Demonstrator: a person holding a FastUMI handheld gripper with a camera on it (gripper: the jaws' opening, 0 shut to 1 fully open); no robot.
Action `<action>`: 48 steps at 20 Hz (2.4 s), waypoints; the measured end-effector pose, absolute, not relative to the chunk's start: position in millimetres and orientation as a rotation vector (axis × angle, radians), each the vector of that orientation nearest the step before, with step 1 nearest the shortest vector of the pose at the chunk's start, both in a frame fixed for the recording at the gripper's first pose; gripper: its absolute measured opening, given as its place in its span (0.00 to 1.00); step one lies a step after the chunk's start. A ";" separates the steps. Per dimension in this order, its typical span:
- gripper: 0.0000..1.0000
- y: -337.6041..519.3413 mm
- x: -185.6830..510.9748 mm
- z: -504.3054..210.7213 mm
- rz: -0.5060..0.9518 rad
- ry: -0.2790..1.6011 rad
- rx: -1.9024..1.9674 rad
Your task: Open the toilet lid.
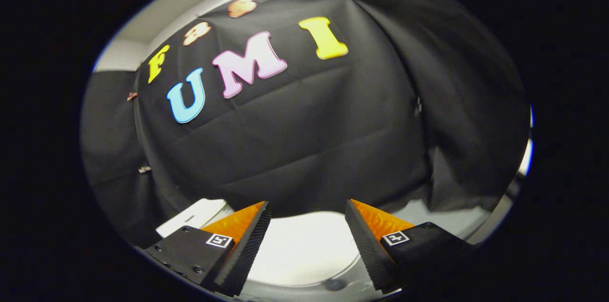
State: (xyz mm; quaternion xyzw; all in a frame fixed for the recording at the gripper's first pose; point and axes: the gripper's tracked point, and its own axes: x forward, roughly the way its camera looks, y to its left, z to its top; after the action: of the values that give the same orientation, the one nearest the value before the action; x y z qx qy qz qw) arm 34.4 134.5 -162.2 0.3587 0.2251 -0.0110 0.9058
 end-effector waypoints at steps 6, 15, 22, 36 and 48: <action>0.99 138.2 -12.0 -283.6 -0.117 0.789 0.999; 0.97 185.2 -44.7 -341.4 -0.116 1.030 1.190; 0.92 198.5 -49.4 -355.9 -0.111 1.043 1.274; 0.08 188.8 -40.8 -369.4 -0.119 1.033 1.248; 0.06 187.6 -21.4 -272.2 0.114 0.954 1.077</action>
State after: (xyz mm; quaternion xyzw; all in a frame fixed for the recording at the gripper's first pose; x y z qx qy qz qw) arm -21.4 187.6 -272.2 0.4931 0.4368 0.0522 0.7505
